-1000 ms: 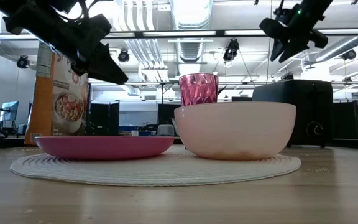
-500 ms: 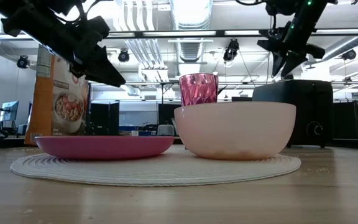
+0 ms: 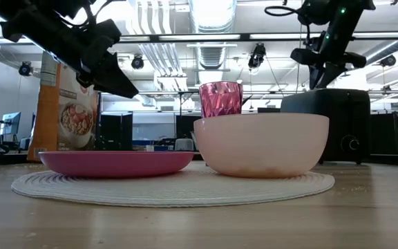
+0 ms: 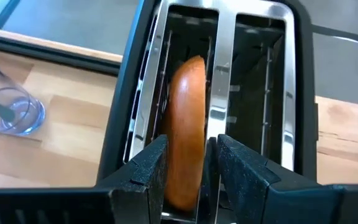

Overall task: Arrange a breakfast setting
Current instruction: Put the bagel from the black toaster on the pink plate on the white mat

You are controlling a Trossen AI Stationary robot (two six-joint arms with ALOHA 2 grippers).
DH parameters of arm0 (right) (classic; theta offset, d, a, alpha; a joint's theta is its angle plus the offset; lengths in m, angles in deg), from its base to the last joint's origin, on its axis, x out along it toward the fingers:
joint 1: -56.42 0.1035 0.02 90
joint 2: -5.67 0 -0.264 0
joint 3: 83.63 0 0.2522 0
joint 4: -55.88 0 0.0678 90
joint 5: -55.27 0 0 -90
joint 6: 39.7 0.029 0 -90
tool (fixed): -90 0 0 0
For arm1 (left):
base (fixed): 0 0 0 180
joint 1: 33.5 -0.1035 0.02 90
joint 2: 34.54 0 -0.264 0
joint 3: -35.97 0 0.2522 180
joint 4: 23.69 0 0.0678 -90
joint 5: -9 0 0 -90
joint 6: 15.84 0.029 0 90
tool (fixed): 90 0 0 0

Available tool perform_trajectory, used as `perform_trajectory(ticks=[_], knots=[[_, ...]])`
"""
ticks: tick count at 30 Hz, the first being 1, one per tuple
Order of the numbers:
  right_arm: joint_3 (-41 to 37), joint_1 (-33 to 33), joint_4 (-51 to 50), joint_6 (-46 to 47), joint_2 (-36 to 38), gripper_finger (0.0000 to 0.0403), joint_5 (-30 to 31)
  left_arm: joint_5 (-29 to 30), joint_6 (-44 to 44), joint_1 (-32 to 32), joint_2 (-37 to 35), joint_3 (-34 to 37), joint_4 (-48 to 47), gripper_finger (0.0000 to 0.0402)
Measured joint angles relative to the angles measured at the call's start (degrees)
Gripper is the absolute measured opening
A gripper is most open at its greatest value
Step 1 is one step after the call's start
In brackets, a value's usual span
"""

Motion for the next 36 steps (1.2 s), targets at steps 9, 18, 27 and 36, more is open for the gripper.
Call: perform_trajectory(ticks=[9,18,27,36], knots=[[-0.8,0.08,0.03,0.1,0.0,0.0128,-0.27,-0.45,-0.24,0.0,-0.04,0.33,-0.04,0.019],[-0.8,0.08,0.46,0.12,0.0,0.0128,-1.36,-0.5,-0.24,0.0,-0.1,0.33,-0.04,0.019],[-0.84,0.08,1.0,-0.57,-0.02,0.0126,-1.46,-0.9,-0.22,0.0,-0.1,0.33,-0.04,0.019],[-1.11,0.12,2.56,-1.84,-3.98,0.0093,-0.83,-0.96,-0.45,0.0,-0.23,0.84,-0.11,0.019]])
